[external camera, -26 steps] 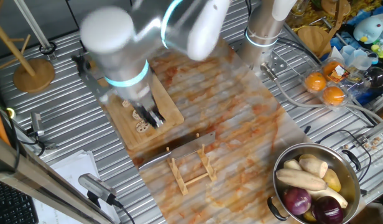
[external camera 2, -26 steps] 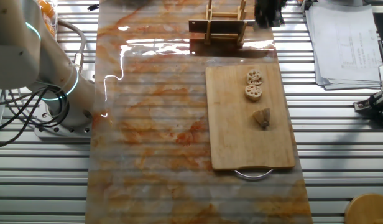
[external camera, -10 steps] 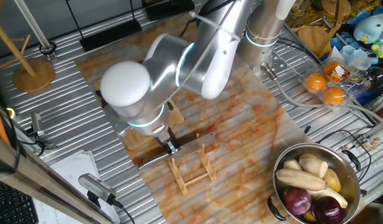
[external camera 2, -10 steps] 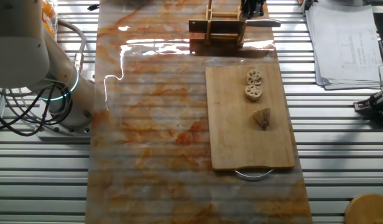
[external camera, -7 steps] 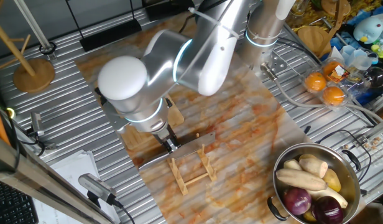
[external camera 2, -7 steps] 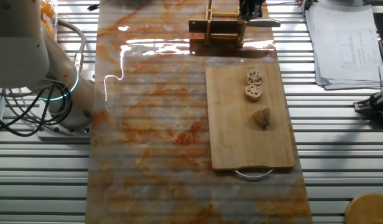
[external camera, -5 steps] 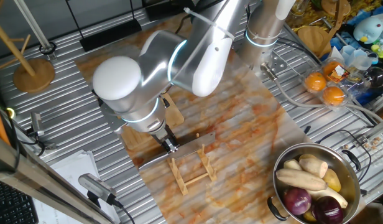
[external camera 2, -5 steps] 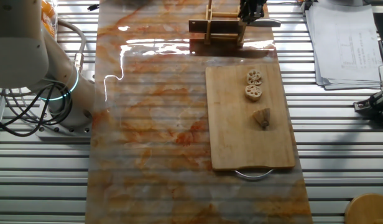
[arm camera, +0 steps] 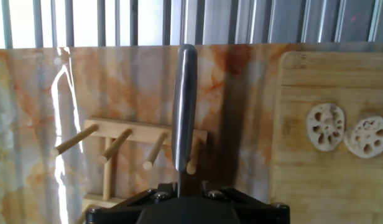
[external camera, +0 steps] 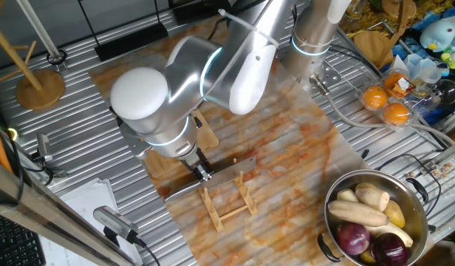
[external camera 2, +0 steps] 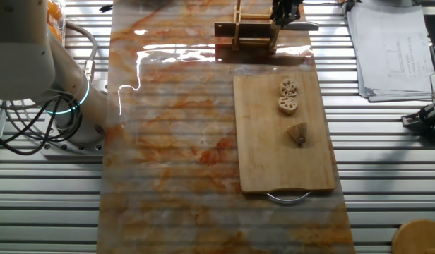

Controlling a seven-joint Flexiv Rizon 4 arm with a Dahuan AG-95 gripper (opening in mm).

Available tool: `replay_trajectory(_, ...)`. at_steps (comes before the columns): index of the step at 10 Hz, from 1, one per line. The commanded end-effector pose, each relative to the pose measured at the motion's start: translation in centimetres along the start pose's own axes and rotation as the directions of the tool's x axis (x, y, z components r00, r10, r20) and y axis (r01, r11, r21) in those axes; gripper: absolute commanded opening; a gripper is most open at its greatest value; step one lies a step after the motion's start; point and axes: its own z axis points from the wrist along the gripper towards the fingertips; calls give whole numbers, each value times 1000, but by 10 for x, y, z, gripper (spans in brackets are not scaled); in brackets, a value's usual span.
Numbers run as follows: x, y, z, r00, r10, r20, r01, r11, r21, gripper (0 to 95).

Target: Slice the lotus root

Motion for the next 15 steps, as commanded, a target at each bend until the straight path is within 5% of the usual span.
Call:
replay_trajectory(1,0,0,1,998,-18,62,16,999,32,190)
replay_trajectory(7,0,0,1,994,-101,41,102,995,-12,190)
replay_trajectory(15,2,9,3,997,-73,12,73,996,-44,190)
